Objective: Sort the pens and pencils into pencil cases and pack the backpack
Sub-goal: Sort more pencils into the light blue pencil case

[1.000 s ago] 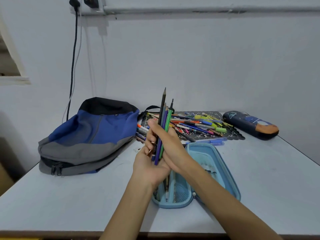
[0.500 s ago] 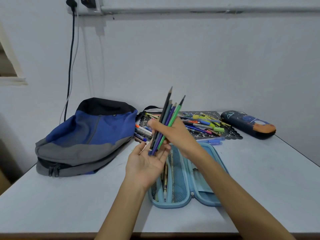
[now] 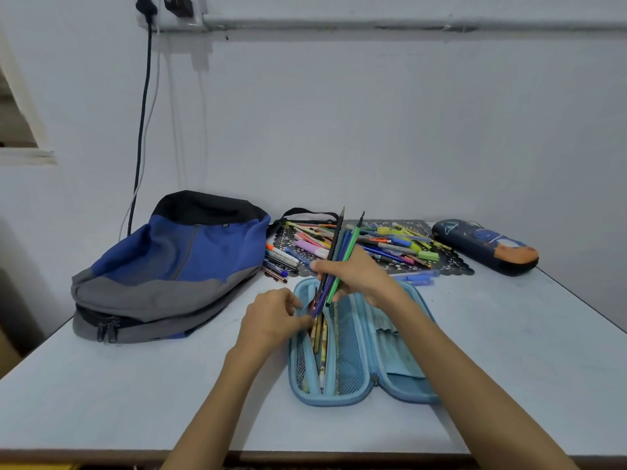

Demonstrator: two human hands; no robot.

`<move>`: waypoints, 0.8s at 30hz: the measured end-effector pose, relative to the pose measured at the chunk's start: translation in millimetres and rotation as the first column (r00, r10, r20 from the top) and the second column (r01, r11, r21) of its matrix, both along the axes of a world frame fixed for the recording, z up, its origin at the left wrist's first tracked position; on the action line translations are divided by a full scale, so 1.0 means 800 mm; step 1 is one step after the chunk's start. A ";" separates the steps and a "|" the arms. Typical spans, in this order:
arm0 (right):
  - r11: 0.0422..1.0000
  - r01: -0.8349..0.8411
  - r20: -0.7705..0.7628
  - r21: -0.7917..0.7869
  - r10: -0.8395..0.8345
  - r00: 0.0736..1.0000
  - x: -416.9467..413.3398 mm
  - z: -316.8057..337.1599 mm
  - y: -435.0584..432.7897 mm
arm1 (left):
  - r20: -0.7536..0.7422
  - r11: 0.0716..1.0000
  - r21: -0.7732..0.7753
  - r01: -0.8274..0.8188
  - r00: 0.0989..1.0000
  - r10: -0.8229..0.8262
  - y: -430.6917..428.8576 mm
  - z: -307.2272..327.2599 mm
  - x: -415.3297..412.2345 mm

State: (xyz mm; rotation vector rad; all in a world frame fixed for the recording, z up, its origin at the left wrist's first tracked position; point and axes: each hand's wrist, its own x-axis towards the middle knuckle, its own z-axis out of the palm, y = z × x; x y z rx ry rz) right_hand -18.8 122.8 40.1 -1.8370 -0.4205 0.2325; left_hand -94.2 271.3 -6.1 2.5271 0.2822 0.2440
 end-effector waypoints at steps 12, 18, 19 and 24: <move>0.954 -0.115 -0.172 -0.277 0.069 0.983 0.010 -0.027 0.034 | 0.068 1.000 -0.018 -0.022 0.997 0.023 0.006 -0.005 0.007; 0.929 -0.265 -0.339 -0.256 0.171 0.925 0.009 -0.021 0.026 | 0.055 0.999 -0.042 0.007 0.998 -0.004 0.009 -0.003 0.008; 0.922 -0.284 -0.361 -0.263 0.178 0.915 0.010 -0.020 0.024 | 0.056 0.999 -0.042 0.010 0.998 -0.007 0.009 -0.003 0.008; 0.898 -0.333 -0.406 -0.287 0.201 0.892 0.009 -0.007 0.013 | 0.055 0.997 -0.072 0.001 0.999 0.003 0.008 -0.002 0.007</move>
